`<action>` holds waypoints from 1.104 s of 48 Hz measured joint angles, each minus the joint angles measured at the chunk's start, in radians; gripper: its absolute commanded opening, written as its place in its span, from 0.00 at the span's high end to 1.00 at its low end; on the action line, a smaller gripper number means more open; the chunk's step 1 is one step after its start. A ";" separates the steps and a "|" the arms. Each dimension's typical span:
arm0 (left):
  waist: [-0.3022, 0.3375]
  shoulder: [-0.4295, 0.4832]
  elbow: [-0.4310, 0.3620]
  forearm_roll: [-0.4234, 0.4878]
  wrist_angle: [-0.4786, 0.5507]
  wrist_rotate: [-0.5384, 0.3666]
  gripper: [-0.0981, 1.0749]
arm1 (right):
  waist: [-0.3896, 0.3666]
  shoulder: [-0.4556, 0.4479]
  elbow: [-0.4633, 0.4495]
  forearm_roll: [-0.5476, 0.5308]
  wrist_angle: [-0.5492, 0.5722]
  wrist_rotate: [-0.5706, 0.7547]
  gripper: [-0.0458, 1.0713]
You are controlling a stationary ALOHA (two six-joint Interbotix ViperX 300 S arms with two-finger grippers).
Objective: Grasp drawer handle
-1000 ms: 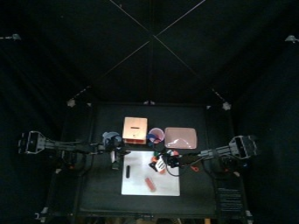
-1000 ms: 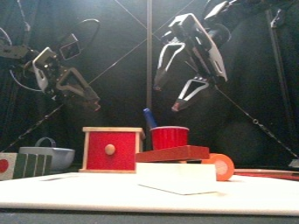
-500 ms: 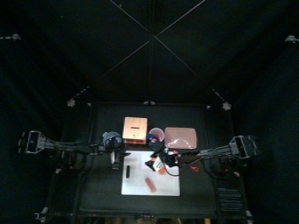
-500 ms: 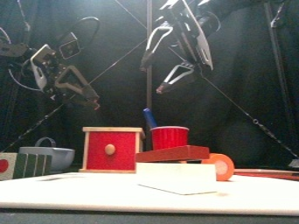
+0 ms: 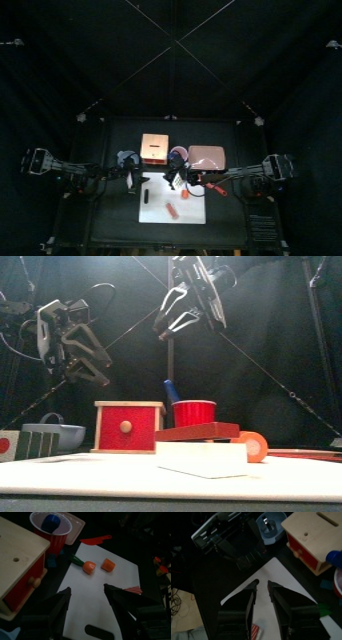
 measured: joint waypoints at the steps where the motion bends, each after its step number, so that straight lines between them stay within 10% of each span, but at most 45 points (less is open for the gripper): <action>1: 0.000 0.000 0.000 -0.015 0.000 0.002 0.11 | -0.006 0.000 -0.003 0.000 -0.005 -0.003 0.46; 36: 0.057 0.150 -0.084 -0.522 -0.005 0.003 0.09 | -0.281 0.153 -0.080 -0.058 -0.150 -0.006 0.82; 53: 0.080 0.207 -0.132 -0.584 -0.018 -0.003 0.10 | -0.356 0.278 -0.176 -0.069 -0.150 -0.006 0.84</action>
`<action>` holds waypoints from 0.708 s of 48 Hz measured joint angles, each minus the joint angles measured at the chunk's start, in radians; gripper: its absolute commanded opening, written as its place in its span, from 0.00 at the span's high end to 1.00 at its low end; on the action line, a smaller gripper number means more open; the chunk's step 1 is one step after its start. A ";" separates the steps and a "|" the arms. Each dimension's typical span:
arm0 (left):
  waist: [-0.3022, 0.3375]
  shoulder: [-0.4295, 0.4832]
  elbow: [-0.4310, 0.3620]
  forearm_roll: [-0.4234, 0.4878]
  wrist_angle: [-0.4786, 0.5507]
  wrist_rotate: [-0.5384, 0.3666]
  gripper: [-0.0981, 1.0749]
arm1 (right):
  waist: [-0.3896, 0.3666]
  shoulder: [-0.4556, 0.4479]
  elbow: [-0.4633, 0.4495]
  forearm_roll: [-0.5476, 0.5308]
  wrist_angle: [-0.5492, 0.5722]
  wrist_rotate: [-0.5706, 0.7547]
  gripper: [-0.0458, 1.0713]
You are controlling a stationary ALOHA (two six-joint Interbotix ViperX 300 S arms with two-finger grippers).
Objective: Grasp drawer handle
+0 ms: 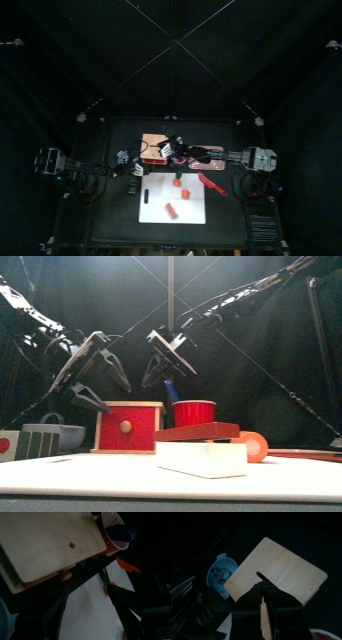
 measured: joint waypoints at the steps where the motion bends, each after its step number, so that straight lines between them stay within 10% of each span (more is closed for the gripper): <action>1: 0.002 0.008 -0.003 -0.005 0.000 0.000 0.10 | -0.003 0.006 -0.003 0.000 0.000 0.000 0.85; 34: 0.064 0.147 -0.087 -0.075 -0.002 -0.002 0.11 | -0.040 0.078 -0.049 0.000 0.101 -0.002 0.93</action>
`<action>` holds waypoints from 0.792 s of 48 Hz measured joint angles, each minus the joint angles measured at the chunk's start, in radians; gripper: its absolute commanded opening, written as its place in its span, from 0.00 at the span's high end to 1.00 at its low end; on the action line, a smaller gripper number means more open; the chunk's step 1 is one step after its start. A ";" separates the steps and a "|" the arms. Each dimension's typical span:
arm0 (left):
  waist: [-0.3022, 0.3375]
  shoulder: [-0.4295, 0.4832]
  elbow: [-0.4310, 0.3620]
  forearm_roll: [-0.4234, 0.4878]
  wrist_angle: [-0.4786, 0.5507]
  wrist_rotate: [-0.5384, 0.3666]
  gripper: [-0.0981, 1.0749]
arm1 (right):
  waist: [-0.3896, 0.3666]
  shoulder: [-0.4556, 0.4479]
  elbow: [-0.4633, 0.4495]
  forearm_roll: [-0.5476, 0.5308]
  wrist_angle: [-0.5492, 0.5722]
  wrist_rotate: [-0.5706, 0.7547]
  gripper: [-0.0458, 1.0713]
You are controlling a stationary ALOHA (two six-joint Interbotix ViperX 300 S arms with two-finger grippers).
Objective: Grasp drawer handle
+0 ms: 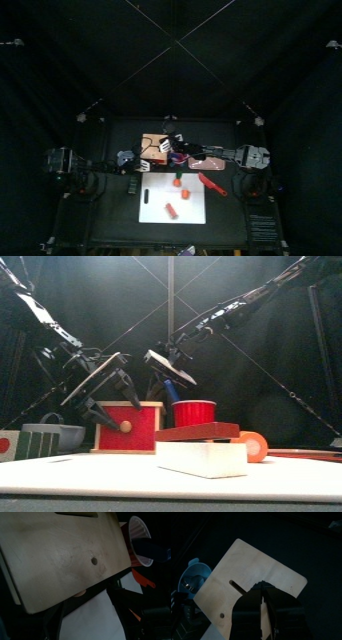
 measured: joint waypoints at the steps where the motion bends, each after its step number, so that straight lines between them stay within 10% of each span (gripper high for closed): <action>1: 0.000 0.002 0.000 -0.005 0.000 0.002 0.12 | 0.000 0.000 0.000 0.002 0.000 0.000 0.93; 38: 0.003 0.078 -0.051 -0.127 0.008 -0.012 0.27 | 0.005 0.018 0.006 0.011 0.008 0.000 0.93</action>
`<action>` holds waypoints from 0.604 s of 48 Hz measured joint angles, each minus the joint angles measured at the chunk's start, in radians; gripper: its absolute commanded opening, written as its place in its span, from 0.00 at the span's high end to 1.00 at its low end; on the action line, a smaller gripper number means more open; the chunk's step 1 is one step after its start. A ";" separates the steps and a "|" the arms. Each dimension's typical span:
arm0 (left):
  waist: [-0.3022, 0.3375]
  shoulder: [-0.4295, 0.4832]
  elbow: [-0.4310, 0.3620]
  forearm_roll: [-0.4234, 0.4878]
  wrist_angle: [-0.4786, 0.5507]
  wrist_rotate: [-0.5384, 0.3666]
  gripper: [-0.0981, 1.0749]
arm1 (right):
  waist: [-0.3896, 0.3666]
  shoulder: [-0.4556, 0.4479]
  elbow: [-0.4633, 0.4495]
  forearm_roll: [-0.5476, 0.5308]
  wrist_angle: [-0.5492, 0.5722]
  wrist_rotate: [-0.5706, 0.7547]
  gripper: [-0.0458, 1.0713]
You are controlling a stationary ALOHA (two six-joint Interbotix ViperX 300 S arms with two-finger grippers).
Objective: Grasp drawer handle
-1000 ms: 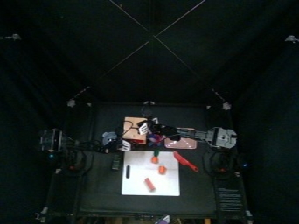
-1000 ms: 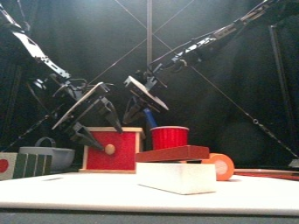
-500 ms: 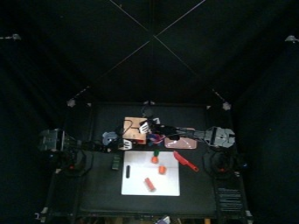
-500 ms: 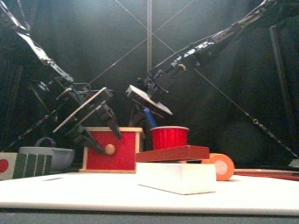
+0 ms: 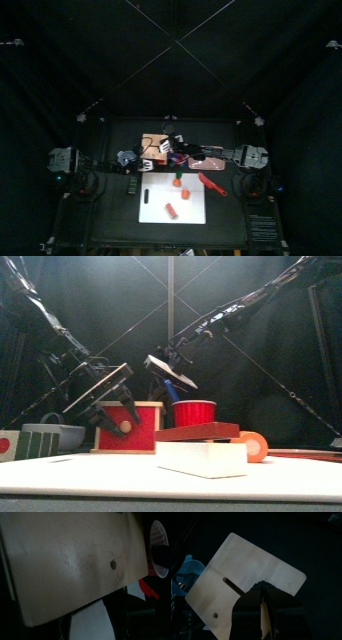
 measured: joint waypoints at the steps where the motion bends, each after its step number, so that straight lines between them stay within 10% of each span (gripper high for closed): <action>1: -0.002 0.002 0.000 0.000 0.000 -0.002 0.28 | 0.000 -0.002 0.000 0.000 0.000 0.000 0.93; 29: -0.037 0.003 -0.002 -0.066 -0.002 -0.002 0.35 | 0.003 -0.002 0.011 0.006 -0.005 0.000 0.93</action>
